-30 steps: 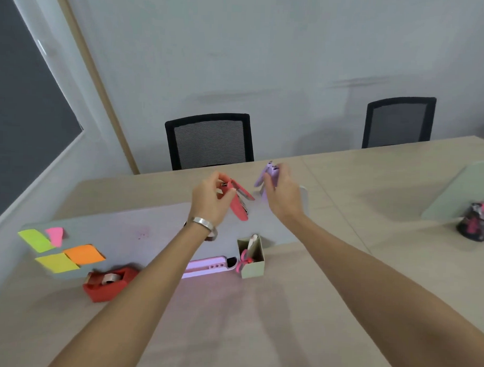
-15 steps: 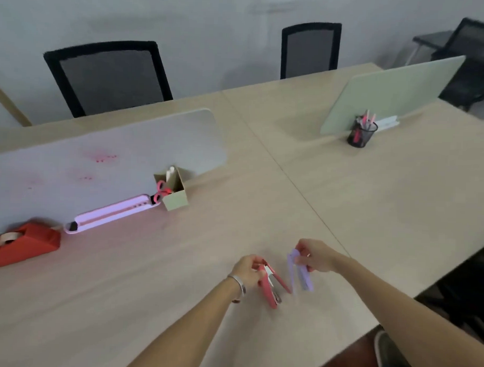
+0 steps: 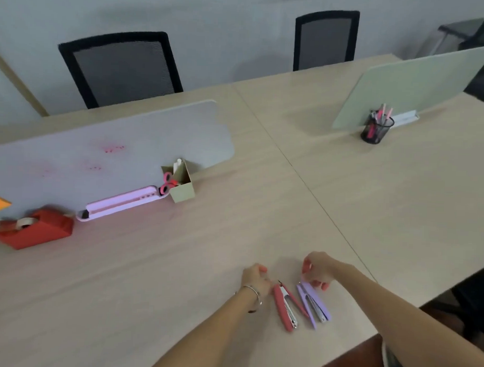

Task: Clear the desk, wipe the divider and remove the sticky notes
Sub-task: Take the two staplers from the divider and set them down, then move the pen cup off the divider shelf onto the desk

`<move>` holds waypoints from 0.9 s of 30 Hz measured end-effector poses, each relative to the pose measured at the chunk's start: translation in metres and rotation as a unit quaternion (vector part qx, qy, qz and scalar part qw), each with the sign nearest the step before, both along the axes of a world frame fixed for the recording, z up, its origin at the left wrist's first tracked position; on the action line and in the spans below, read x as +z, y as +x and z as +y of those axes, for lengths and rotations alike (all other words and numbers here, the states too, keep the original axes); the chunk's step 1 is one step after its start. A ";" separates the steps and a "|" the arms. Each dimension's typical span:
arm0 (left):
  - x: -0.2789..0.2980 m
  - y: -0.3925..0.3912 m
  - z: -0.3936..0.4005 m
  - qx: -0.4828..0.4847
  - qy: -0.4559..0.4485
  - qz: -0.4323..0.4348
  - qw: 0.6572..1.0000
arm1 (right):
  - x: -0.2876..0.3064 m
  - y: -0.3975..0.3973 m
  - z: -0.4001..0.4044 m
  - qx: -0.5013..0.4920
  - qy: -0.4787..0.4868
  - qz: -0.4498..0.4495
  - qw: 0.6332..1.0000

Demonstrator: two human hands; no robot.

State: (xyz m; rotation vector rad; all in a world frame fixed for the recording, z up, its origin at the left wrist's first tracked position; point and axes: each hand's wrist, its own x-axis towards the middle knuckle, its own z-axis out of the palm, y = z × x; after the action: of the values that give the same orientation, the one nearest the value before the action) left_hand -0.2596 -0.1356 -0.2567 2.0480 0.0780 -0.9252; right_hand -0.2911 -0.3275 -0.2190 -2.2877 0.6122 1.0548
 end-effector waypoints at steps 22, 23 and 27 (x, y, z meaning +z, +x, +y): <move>0.059 0.275 0.146 0.303 -0.256 0.136 0.908 | 0.021 0.322 0.192 0.040 -0.020 -0.272 0.961; 0.059 0.276 0.144 0.301 -0.257 0.141 0.907 | 0.020 0.322 0.191 0.052 -0.038 -0.273 0.960; 0.067 0.258 0.128 0.294 -0.272 0.148 0.904 | 0.029 0.307 0.173 0.066 -0.073 -0.277 0.956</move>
State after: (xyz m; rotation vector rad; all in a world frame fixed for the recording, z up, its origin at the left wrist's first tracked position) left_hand -0.0012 -0.0073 -0.1893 1.2413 0.5146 -0.7500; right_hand 0.0162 -0.1541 -0.1902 -2.6223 0.3141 0.3851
